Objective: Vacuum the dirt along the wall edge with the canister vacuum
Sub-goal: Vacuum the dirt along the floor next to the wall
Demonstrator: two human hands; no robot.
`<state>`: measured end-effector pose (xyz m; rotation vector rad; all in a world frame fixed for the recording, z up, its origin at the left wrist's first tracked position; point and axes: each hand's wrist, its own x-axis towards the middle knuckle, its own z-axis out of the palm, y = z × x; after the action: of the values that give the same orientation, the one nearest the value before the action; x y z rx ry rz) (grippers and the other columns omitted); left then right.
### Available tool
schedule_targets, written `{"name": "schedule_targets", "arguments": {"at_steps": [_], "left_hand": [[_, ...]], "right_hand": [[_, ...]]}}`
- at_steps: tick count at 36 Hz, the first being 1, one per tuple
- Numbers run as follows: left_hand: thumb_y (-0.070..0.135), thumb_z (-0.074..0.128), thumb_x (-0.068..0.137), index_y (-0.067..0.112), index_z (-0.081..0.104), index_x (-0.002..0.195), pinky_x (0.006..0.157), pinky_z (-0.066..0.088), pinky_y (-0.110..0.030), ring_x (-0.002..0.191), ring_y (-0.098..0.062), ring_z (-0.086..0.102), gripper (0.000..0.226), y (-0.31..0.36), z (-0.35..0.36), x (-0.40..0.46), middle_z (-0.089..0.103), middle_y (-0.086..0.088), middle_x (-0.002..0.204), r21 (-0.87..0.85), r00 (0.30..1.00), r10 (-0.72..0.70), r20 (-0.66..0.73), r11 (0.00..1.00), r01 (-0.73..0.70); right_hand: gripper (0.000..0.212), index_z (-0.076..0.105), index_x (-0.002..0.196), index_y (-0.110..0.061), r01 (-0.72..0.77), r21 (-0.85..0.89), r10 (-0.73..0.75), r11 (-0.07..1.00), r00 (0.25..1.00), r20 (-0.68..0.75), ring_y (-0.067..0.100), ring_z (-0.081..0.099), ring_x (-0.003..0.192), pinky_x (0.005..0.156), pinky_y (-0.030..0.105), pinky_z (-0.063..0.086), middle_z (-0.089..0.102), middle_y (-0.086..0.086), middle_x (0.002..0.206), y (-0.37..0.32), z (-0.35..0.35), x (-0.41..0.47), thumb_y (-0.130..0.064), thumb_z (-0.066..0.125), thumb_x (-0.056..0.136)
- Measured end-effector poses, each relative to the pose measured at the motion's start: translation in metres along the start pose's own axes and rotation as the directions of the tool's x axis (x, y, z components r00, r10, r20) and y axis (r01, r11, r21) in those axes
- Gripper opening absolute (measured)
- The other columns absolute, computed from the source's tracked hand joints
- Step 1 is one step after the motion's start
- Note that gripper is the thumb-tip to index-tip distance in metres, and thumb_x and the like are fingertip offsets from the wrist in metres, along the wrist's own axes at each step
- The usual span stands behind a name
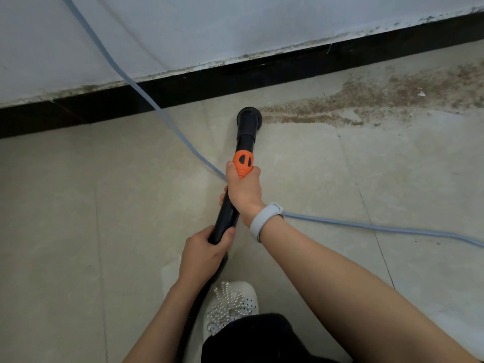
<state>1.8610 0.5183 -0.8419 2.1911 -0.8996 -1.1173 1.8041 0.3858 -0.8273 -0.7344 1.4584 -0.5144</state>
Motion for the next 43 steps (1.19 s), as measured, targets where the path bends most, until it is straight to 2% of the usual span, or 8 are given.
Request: {"name": "schedule_targets", "arguments": {"at_steps": [2,6,14,20,25,30,35,43], "left_hand": [[0.07,0.047,0.062,0.006,0.059,0.064,0.059,0.05,-0.044,0.058,-0.03,0.061,0.065,0.006,0.002,0.004,0.062,-0.011,0.057,0.001,1.0,0.0,-0.002,1.0,0.0],[0.07,0.048,0.062,0.006,0.059,0.064,0.059,0.051,-0.045,0.059,-0.031,0.061,0.065,0.014,0.007,0.008,0.063,-0.01,0.057,-0.006,1.0,0.003,0.023,1.0,-0.003],[0.07,0.048,0.063,0.008,0.061,0.064,0.061,0.052,-0.045,0.057,-0.028,0.063,0.064,0.017,0.016,0.01,0.065,-0.007,0.057,0.024,0.998,0.028,0.058,0.999,-0.03],[0.068,0.049,0.065,0.014,0.061,0.061,0.062,0.053,-0.045,0.058,-0.024,0.064,0.055,0.023,0.02,0.011,0.065,-0.004,0.056,0.066,0.996,0.051,0.073,0.996,-0.056],[0.07,0.048,0.062,0.014,0.061,0.062,0.063,0.054,-0.047,0.058,-0.028,0.064,0.057,0.028,0.025,0.011,0.065,-0.005,0.055,0.051,0.994,0.047,0.103,0.997,-0.053],[0.069,0.048,0.061,0.011,0.061,0.064,0.063,0.054,-0.046,0.057,-0.026,0.064,0.059,0.033,0.031,0.013,0.065,-0.005,0.055,0.064,0.989,0.053,0.14,0.996,-0.063],[0.071,0.048,0.061,0.013,0.06,0.064,0.065,0.055,-0.045,0.059,-0.026,0.065,0.059,0.04,0.039,0.018,0.065,-0.003,0.056,0.092,0.981,0.057,0.184,0.993,-0.075],[0.073,0.047,0.062,0.017,0.059,0.063,0.063,0.053,-0.045,0.057,-0.024,0.064,0.058,0.053,0.052,0.028,0.065,-0.002,0.055,0.138,0.967,0.088,0.241,0.983,-0.124]], "right_hand": [[0.032,0.036,0.109,-0.016,-0.004,-0.003,0.004,1.0,1.0,-0.003,0.021,0.054,0.051,0.048,0.029,0.052,0.054,0.011,0.083,-0.005,-0.003,0.003,-0.041,0.052,0.096],[0.03,0.035,0.108,-0.016,-0.007,0.026,0.008,1.0,1.0,-0.017,0.019,0.052,0.046,0.042,0.025,0.048,0.053,0.012,0.084,-0.011,-0.011,0.007,-0.039,0.052,0.097],[0.03,0.036,0.104,-0.016,-0.013,0.041,0.015,0.999,0.998,-0.06,0.023,0.053,0.056,0.051,0.032,0.053,0.053,0.014,0.089,-0.009,-0.024,0.01,-0.04,0.052,0.096],[0.03,0.035,0.104,-0.016,-0.014,0.088,0.022,0.996,0.996,-0.085,0.027,0.054,0.061,0.049,0.03,0.05,0.052,0.014,0.088,-0.007,-0.034,0.011,-0.04,0.053,0.096],[0.03,0.036,0.104,-0.016,-0.021,0.102,0.033,0.995,0.993,-0.113,0.028,0.056,0.065,0.056,0.036,0.054,0.053,0.011,0.086,-0.007,-0.044,0.012,-0.04,0.053,0.096],[0.031,0.037,0.105,-0.017,-0.031,0.109,0.047,0.994,0.989,-0.142,0.029,0.059,0.072,0.077,0.049,0.059,0.056,0.012,0.09,-0.007,-0.055,0.014,-0.041,0.053,0.095],[0.031,0.036,0.107,-0.015,-0.012,0.187,0.044,0.982,0.985,-0.168,0.023,0.054,0.055,0.051,0.03,0.053,0.052,0.01,0.079,-0.01,-0.069,0.016,-0.039,0.052,0.096],[0.03,0.037,0.106,-0.015,0.002,0.216,0.045,0.976,0.977,-0.21,0.018,0.054,0.046,0.046,0.027,0.051,0.052,0.008,0.072,-0.015,-0.091,0.024,-0.039,0.051,0.097]]}}
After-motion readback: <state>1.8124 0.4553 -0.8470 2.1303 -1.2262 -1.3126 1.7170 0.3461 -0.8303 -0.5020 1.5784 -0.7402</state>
